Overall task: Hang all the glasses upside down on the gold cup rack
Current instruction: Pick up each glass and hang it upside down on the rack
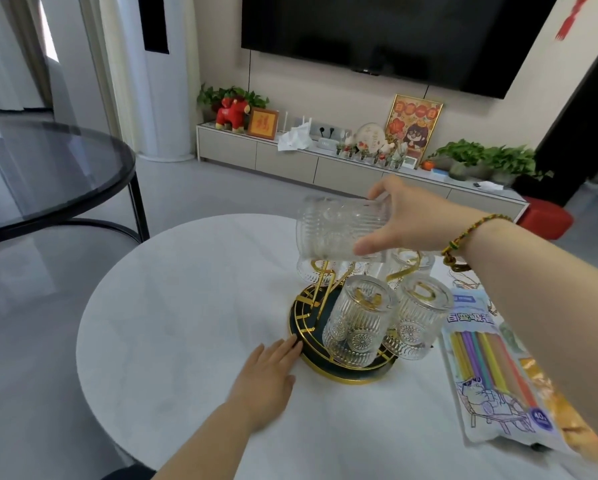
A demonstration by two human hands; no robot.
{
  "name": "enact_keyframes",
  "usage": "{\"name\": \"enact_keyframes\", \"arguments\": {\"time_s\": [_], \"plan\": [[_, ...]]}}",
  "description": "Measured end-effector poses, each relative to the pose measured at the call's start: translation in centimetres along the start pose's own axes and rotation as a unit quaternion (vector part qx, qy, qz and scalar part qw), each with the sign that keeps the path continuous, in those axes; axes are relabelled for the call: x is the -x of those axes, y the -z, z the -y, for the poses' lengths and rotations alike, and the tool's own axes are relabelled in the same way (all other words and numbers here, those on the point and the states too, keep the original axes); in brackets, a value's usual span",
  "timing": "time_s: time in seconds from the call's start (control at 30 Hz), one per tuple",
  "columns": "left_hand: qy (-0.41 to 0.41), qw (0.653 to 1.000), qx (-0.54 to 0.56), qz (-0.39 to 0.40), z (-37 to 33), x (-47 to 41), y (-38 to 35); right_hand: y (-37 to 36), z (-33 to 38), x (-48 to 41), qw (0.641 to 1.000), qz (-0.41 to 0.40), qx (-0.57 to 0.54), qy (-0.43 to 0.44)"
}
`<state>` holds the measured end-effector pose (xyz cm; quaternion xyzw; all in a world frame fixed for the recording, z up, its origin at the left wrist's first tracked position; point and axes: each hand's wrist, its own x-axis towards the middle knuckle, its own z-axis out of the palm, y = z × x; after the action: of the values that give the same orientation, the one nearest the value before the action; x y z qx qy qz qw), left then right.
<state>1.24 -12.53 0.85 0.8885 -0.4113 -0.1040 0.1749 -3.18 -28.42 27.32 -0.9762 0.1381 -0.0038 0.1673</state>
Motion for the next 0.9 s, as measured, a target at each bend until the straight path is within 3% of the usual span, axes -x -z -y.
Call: {"name": "enact_keyframes", "arguments": {"time_s": [0.37, 0.9], "plan": [[0.004, 0.999, 0.01, -0.032, 0.1, 0.3, -0.4, 1.0, 2.6, -2.3, 0.992, 0.029, 0.121, 0.028], [0.002, 0.999, 0.017, -0.045, 0.3, 0.1, -0.5, -7.5, 1.4, -5.0, 0.985, 0.104, 0.127, 0.044]]}}
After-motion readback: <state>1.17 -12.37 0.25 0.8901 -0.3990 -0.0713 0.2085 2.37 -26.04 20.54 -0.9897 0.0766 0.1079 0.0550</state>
